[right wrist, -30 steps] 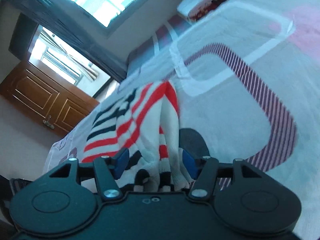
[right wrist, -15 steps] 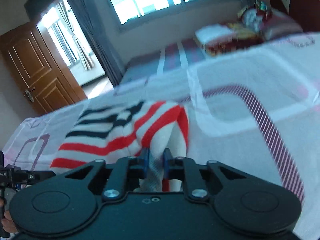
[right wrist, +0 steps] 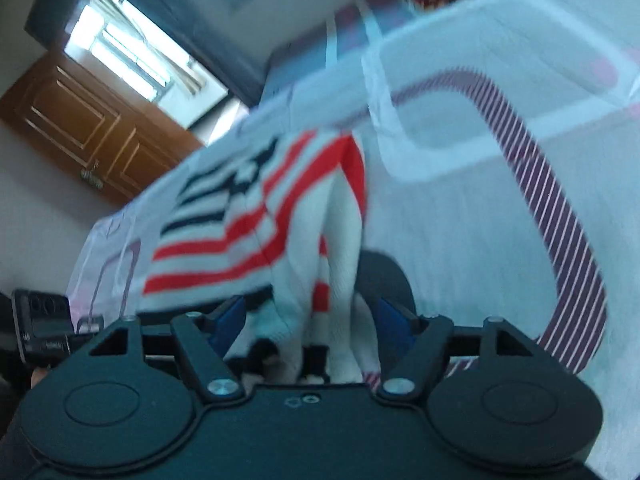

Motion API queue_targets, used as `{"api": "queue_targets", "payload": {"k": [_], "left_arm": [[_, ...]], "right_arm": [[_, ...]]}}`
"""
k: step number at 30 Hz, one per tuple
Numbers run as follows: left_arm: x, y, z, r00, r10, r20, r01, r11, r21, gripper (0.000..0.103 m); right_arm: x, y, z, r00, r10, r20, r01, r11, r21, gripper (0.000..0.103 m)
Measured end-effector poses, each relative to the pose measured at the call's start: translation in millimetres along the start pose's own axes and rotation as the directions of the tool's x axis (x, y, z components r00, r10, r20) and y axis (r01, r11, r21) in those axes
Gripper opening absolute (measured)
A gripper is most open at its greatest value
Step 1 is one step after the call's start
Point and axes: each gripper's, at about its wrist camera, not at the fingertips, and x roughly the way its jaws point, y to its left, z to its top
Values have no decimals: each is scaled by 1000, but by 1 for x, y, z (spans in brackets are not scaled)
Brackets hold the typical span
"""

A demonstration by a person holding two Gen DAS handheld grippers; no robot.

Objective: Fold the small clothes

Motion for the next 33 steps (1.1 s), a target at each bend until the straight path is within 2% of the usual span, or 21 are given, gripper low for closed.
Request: {"api": "queue_targets", "payload": {"k": [6,11,14,16,18,19,22,24,28,30,33], "left_arm": [[6,7,-1,1000,-29,-1,29,999,-44,70],[17,13,4,998,-66,22,68,995,-75,70],[21,11,6,997,-70,23,71,995,-71,69],[22,7,6,998,-52,19,53,997,-56,68],[25,3,6,999,-36,29,38,998,-45,68],[26,1,6,999,-26,37,27,999,-32,68],[34,-16,9,997,44,58,-46,999,25,68],[38,-27,11,993,97,63,-101,992,81,60],[34,-30,16,992,107,59,-112,989,97,54],[28,-36,15,990,120,70,-128,985,119,51],[20,-46,15,989,123,86,-135,980,148,50]], "right_arm": [[2,-16,-2,995,96,0,-96,995,35,77],[24,-16,8,966,248,-71,-240,965,104,76],[31,-10,11,960,276,-53,-269,957,113,76],[30,-10,11,962,267,-57,-260,960,101,72],[25,-13,12,970,232,-66,-226,970,91,53],[23,-15,10,972,226,-64,-219,970,101,51],[25,-6,9,980,191,-52,-188,980,67,51],[27,4,7,987,155,-50,-154,988,28,51],[26,22,0,997,80,-16,-80,996,-38,43],[22,27,-4,997,74,5,-74,996,-52,37],[14,30,-8,995,85,44,-82,995,-53,35]]}}
